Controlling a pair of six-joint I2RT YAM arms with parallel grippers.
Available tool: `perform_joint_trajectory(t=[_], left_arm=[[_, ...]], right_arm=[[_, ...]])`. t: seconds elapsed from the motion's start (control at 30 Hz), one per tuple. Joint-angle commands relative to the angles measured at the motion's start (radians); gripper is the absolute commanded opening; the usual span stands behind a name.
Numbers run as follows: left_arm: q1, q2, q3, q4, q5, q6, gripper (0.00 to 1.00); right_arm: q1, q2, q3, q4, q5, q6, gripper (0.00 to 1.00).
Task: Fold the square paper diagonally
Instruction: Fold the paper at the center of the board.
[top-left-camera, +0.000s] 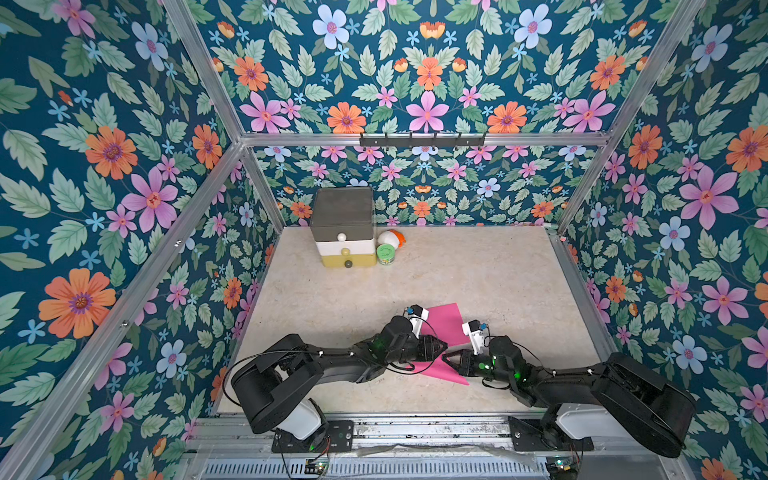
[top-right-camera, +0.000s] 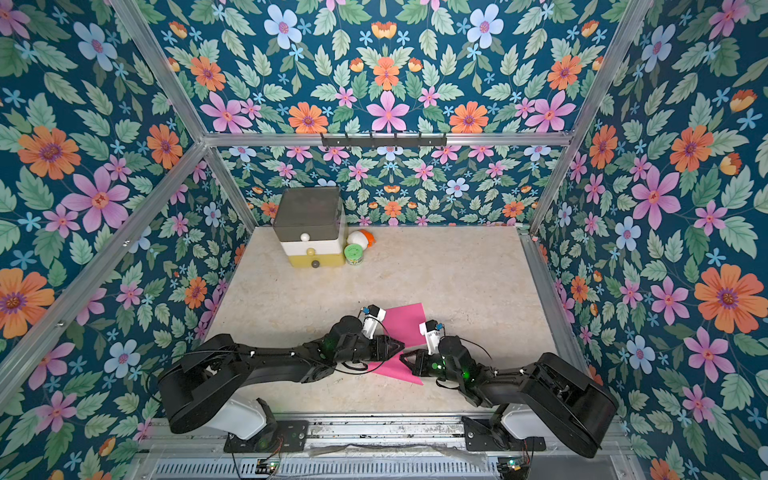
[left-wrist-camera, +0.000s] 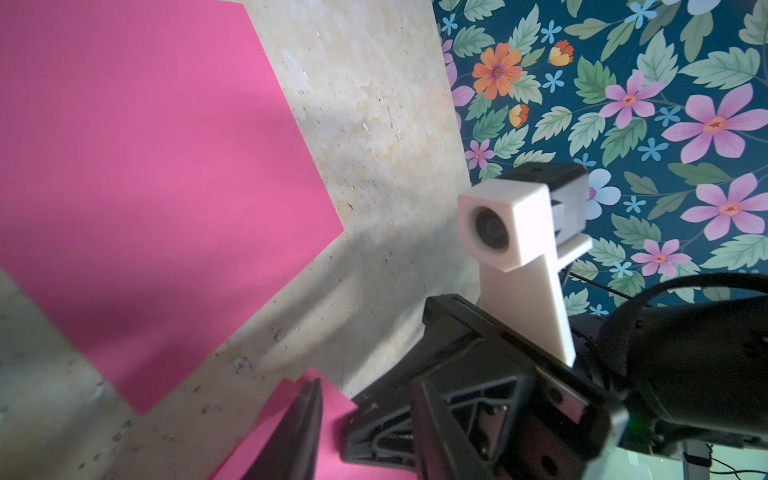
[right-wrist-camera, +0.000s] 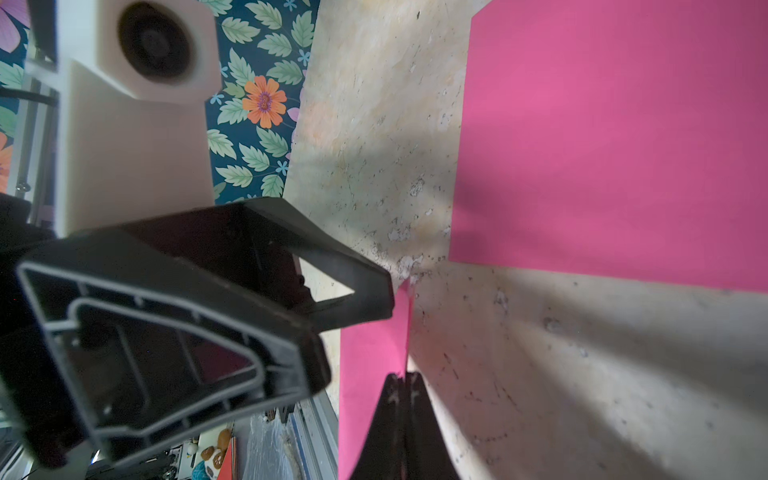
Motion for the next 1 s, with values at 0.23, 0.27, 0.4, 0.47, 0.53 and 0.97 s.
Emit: perform_joint_trajectory(t=[0.23,0.27,0.4,0.47,0.53,0.97], left_arm=[[0.057,-0.187,0.024,-0.325,-0.186,0.036,0.53],[0.056,-0.181,0.024,-0.321,-0.179,0.033,0.54],[0.057,-0.109,0.015,-0.272,-0.139,0.002,0.55],[0.057,-0.081,0.005,-0.232,-0.127,-0.027,0.55],[0.057,-0.068,0.009,-0.229,-0.125,-0.041,0.54],[0.067,-0.045,0.008,-0.193,-0.078,-0.051,0.54]], right_arm=[[0.002,-0.015,0.002,-0.011,-0.002,-0.017,0.0],[0.002,-0.01,0.004,-0.008,-0.004,-0.017,0.0],[0.002,0.012,0.011,0.0,-0.008,-0.015,0.0],[0.003,0.014,0.013,-0.004,-0.008,-0.016,0.0],[0.003,0.01,0.01,-0.007,-0.008,-0.017,0.0],[0.012,0.022,0.027,-0.03,-0.005,-0.029,0.0]])
